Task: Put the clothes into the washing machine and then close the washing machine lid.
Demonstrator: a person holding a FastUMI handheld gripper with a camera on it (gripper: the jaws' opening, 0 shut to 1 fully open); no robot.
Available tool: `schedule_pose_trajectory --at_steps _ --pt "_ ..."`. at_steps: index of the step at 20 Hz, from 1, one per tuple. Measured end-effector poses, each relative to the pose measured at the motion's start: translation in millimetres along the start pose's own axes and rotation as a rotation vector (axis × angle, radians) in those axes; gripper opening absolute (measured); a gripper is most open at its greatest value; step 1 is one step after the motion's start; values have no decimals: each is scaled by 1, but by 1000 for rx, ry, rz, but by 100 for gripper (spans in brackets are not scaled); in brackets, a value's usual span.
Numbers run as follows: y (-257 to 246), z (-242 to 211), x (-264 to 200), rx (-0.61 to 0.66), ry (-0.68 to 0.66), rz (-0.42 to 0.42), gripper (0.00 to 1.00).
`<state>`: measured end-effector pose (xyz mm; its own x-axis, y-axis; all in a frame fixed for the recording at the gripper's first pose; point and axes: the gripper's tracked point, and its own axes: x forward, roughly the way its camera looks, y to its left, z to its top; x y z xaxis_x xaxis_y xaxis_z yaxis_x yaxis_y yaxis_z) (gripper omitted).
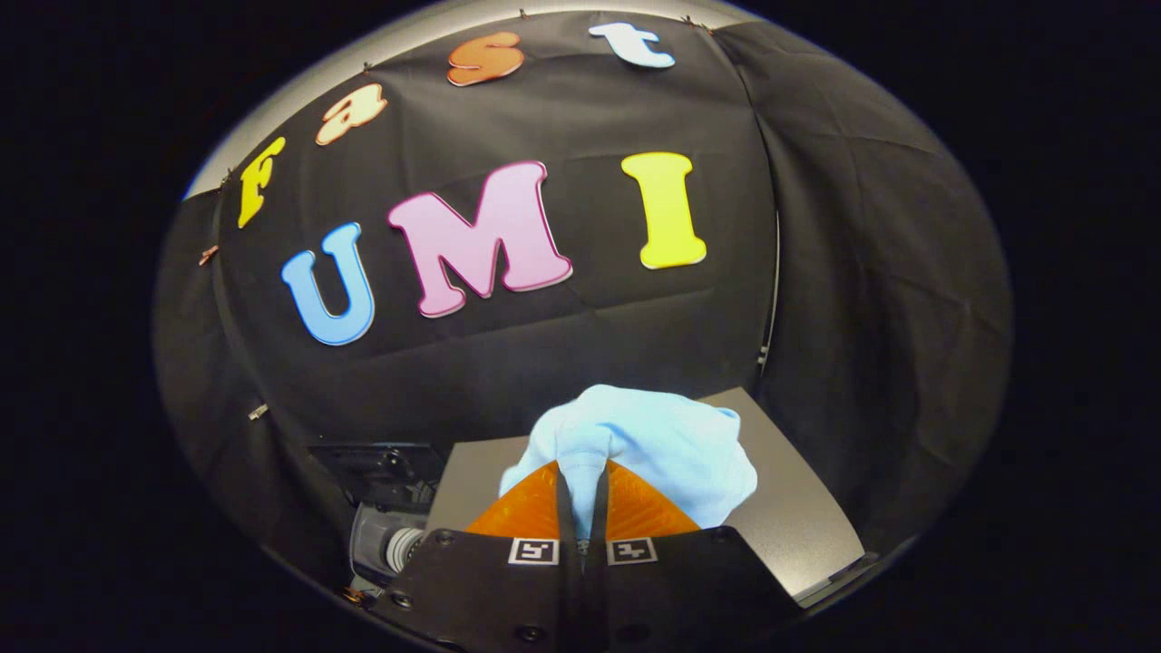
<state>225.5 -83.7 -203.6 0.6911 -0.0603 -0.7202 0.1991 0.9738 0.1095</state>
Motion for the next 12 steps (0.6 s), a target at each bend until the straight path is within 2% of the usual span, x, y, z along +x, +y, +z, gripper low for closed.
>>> schedule_pose_trajectory --at_steps 7,12 --pt "99 62 -74 -63 -221 152 4" --pt "187 52 -70 -101 -201 323 4"
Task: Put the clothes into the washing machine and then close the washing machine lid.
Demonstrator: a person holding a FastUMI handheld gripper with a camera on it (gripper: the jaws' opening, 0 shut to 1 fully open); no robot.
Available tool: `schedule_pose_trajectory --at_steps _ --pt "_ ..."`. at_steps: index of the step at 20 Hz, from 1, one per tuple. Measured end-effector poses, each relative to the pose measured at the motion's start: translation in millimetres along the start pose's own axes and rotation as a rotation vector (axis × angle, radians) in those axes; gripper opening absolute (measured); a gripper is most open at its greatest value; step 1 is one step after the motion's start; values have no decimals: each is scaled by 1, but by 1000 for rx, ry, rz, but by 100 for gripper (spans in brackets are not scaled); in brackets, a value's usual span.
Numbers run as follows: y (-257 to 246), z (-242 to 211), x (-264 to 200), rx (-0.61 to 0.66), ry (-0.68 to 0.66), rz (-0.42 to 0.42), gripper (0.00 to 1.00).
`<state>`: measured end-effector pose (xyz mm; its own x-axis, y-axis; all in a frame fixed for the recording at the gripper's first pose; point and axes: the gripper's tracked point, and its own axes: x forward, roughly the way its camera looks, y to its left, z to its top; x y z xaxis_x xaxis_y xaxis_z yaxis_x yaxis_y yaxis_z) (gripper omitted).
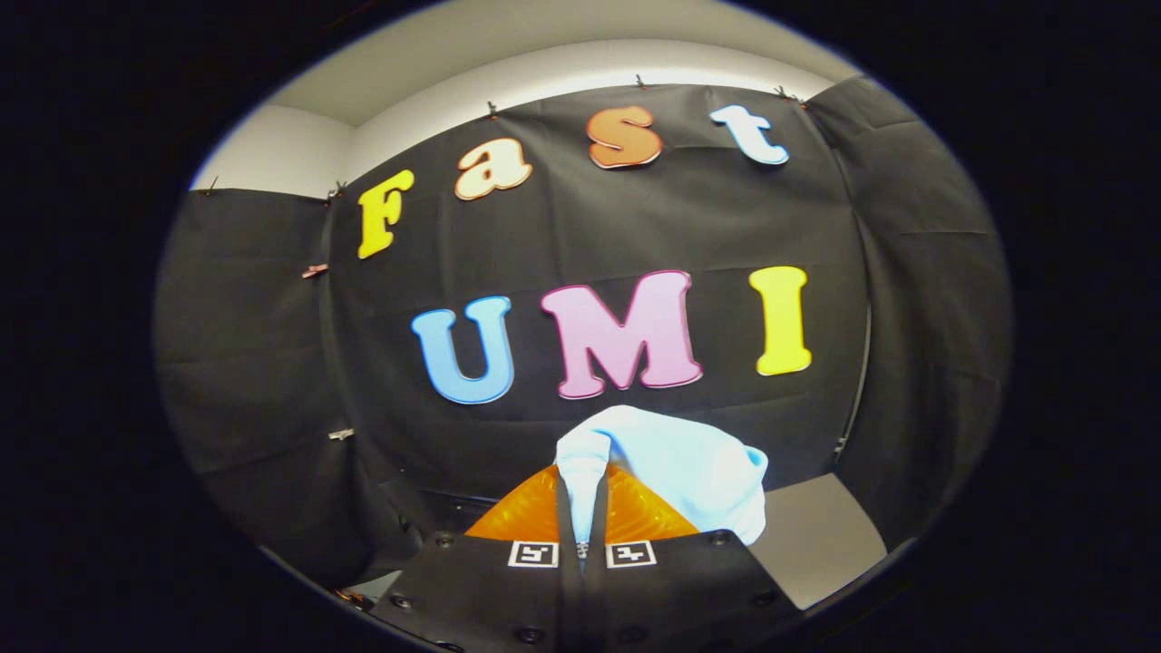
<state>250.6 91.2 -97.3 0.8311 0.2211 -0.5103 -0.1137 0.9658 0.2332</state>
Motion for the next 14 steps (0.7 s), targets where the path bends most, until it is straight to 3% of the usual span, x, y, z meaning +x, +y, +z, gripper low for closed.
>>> schedule_pose_trajectory --at_steps 7,14 --pt "117 -46 50 -19 56 269 4" --pt "179 -119 108 -18 185 466 4"
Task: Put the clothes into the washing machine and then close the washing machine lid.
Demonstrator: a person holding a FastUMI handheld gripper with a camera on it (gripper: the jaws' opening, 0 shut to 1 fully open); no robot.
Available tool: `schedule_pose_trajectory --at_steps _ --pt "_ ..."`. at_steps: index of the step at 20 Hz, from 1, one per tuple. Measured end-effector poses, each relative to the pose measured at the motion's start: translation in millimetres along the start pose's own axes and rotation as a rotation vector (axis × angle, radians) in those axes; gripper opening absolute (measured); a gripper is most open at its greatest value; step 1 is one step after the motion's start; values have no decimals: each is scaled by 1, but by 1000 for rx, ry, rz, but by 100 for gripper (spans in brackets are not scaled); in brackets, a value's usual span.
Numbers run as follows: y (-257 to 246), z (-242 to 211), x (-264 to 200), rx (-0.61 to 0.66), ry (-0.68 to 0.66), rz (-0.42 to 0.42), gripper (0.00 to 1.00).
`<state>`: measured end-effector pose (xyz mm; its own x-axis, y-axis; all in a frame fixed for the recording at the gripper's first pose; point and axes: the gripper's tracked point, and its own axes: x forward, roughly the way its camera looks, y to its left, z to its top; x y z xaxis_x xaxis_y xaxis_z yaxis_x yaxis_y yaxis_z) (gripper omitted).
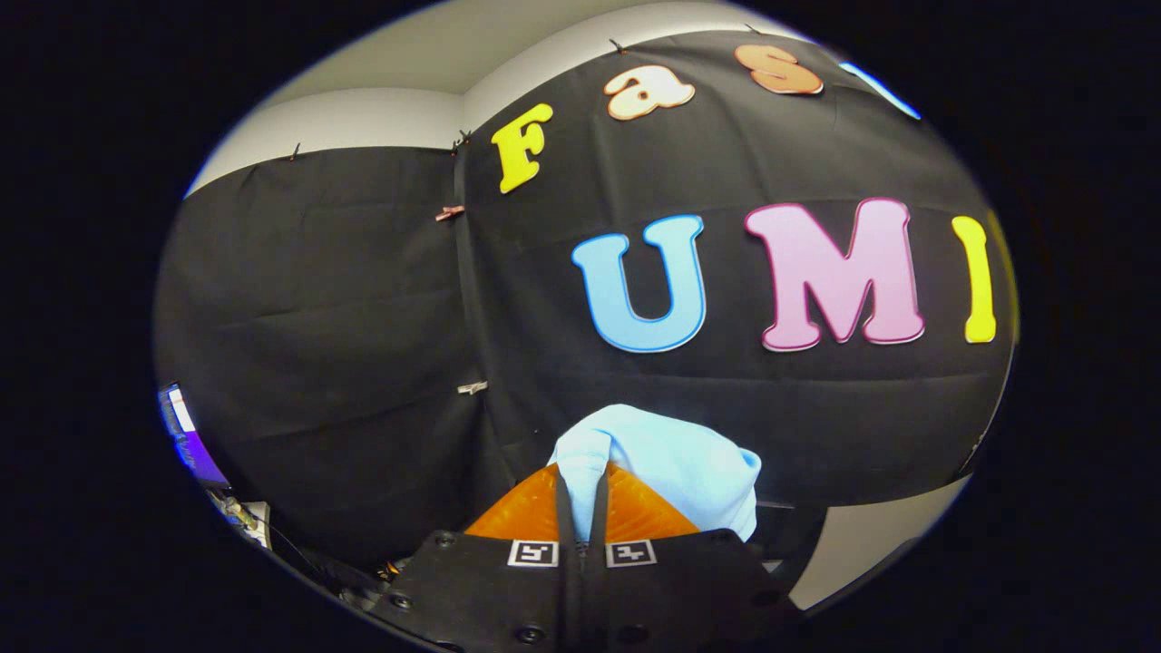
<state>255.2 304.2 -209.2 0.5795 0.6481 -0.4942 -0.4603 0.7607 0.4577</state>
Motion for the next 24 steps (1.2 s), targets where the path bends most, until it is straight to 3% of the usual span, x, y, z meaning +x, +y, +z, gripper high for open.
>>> schedule_pose_trajectory --at_steps 10,14,21,24 --pt "-14 -118 86 -158 212 123 5" --pt "-16 -161 97 -251 279 184 5" --pt "-17 -210 96 -210 466 221 5" --pt "-18 -215 100 -228 489 229 5"
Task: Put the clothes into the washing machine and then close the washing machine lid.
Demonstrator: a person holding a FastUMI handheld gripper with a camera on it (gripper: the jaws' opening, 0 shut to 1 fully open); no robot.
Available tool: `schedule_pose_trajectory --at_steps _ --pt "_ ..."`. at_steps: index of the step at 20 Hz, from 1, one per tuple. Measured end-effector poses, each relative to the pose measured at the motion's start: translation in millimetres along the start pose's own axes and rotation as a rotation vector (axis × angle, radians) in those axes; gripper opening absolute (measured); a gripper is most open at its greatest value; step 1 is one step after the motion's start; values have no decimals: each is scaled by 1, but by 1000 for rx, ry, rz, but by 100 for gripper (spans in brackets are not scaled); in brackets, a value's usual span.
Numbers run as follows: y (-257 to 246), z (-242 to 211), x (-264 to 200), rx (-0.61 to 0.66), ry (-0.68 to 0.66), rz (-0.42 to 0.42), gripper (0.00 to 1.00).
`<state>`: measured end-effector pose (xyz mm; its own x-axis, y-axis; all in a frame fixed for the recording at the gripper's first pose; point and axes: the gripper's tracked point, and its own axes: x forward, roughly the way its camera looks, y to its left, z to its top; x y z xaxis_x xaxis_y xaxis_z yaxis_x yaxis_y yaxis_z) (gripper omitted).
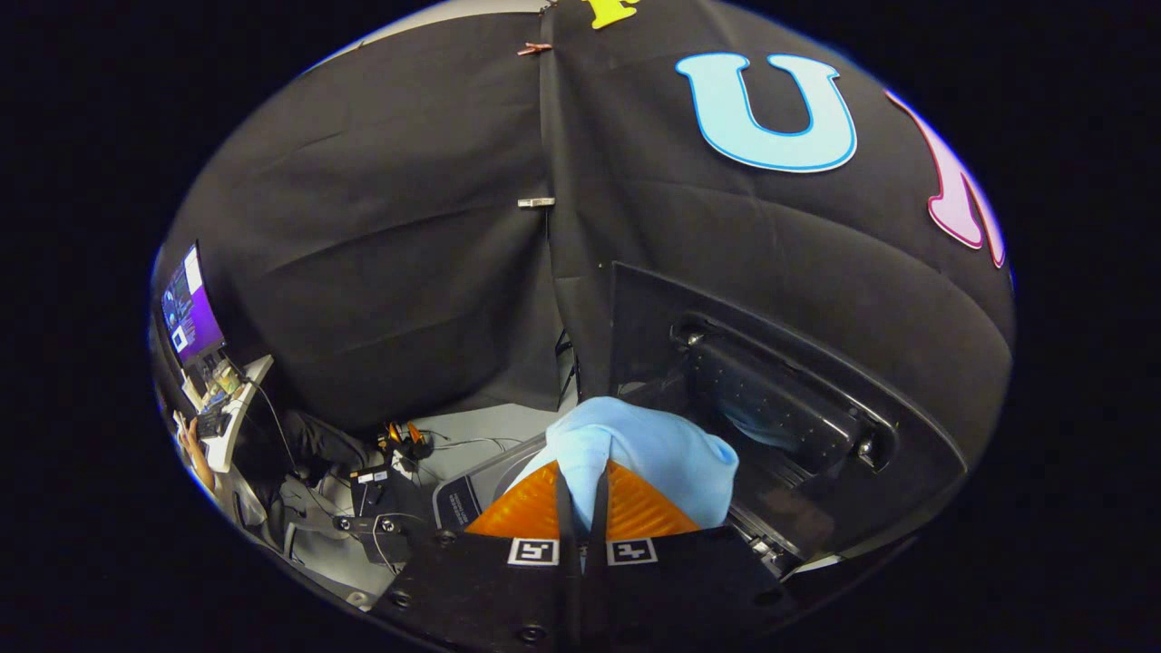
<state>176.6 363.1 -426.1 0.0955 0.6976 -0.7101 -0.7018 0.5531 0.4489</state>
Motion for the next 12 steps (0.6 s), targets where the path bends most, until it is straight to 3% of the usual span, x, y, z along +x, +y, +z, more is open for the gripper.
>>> schedule_pose_trajectory --at_steps 5,7,12 --pt "0 -4 -2 -1 16 -17 6" --pt "-3 -3 0 15 13 -18 13" --pt "3 14 -5 26 -54 19 81"
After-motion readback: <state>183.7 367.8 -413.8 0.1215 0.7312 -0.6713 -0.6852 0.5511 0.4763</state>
